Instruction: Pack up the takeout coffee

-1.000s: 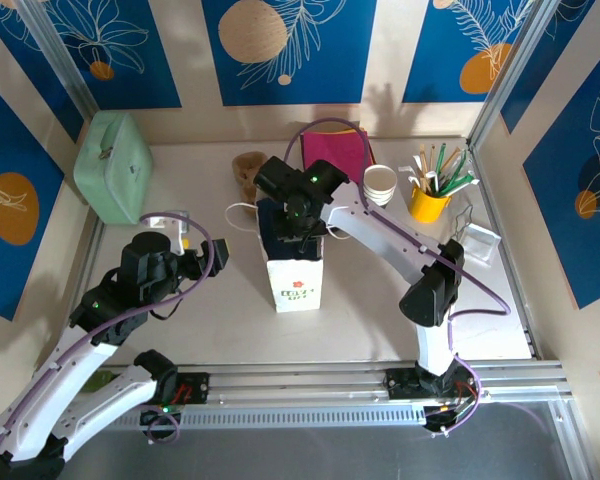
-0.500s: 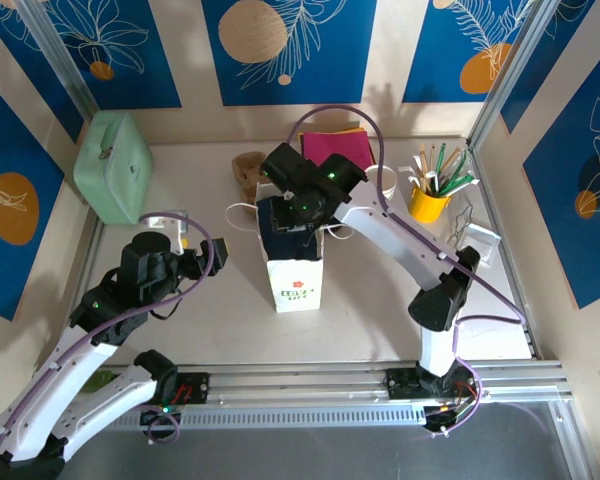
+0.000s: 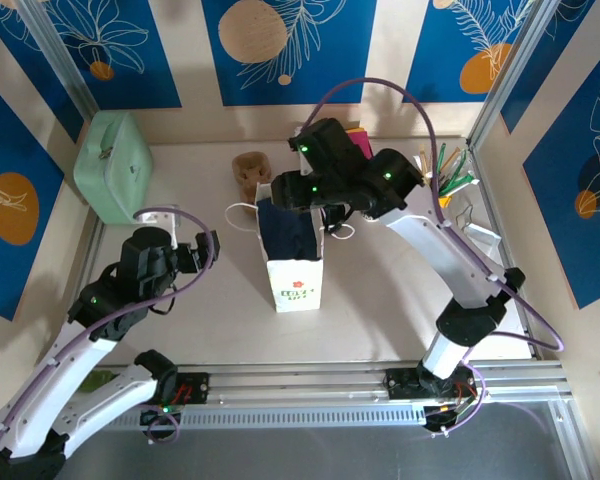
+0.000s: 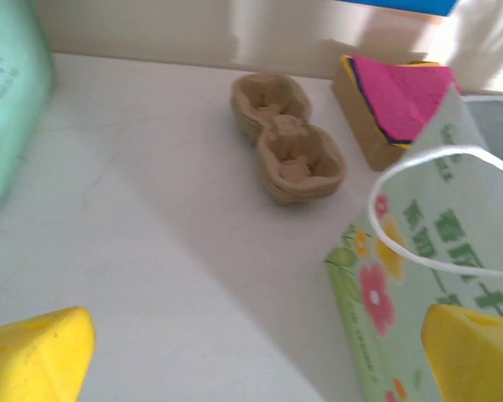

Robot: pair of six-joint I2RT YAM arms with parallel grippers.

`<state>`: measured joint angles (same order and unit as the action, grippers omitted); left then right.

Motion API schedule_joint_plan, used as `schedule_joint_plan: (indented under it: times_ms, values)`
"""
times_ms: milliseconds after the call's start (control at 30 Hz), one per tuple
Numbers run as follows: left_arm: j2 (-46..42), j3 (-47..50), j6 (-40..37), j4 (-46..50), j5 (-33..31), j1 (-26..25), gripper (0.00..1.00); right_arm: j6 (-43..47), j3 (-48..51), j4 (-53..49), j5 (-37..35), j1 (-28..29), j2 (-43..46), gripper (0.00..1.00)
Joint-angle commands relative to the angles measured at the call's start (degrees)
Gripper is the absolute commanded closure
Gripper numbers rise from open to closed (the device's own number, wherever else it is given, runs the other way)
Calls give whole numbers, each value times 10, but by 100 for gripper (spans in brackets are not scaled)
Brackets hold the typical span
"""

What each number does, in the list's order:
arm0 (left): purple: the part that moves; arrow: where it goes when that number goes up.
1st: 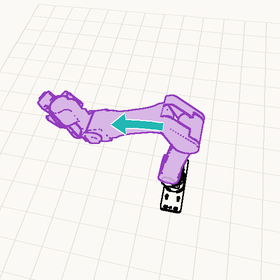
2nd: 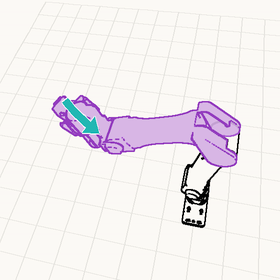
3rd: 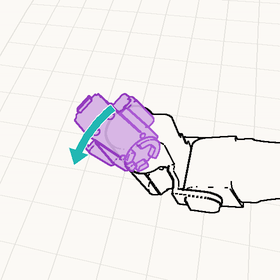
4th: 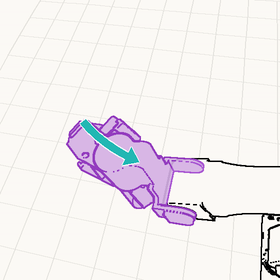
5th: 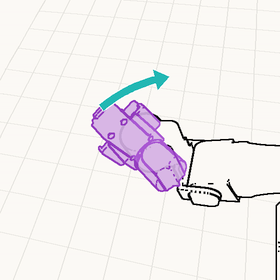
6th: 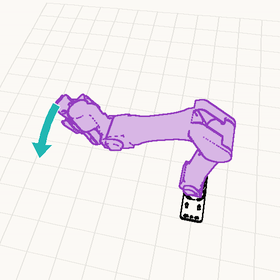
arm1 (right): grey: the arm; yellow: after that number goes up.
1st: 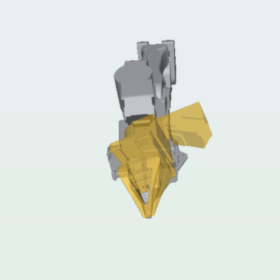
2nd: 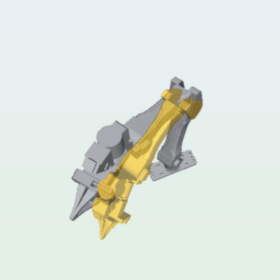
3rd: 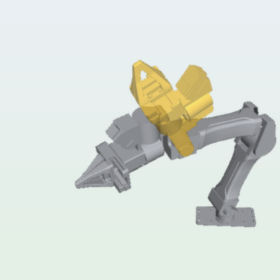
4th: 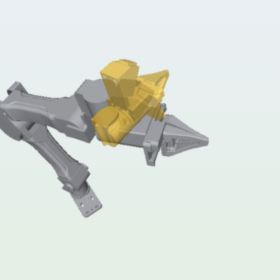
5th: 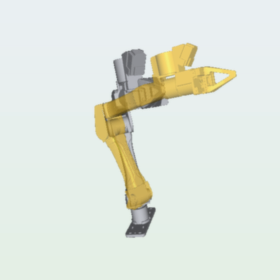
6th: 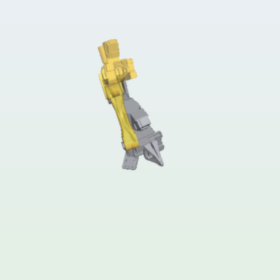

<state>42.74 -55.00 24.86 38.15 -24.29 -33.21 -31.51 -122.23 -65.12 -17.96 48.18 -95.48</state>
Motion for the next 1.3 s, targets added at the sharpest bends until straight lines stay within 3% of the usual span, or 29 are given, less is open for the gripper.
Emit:
schedule_joint_plan:
  times_ms: [0, 200, 433, 667, 800, 1067, 1267]
  values:
    - [16, -22, -33, 22, -81, 9, 1, 16, 29, 27, 16, -25, 33, 47]
    - [12, -4, -87, -30, -147, 17, 1, 23, 119, 91, 18, -90, 108, 41]
    - [-33, 86, -157, -120, -205, 45, 1, 53, 263, 173, -8, -181, 226, 35]
    - [-73, 173, -203, -226, -188, 88, 1, 73, 399, 207, -53, -288, 346, 25]
    - [-48, 198, -193, -260, -179, 109, 1, 57, 456, 221, -36, -339, 392, 21]
    - [13, 268, -187, -381, -142, 181, 1, 59, 554, 254, -40, -410, 441, 0]
    - [71, 330, -192, -500, -92, 229, 1, 48, 617, 304, -34, -446, 462, 1]
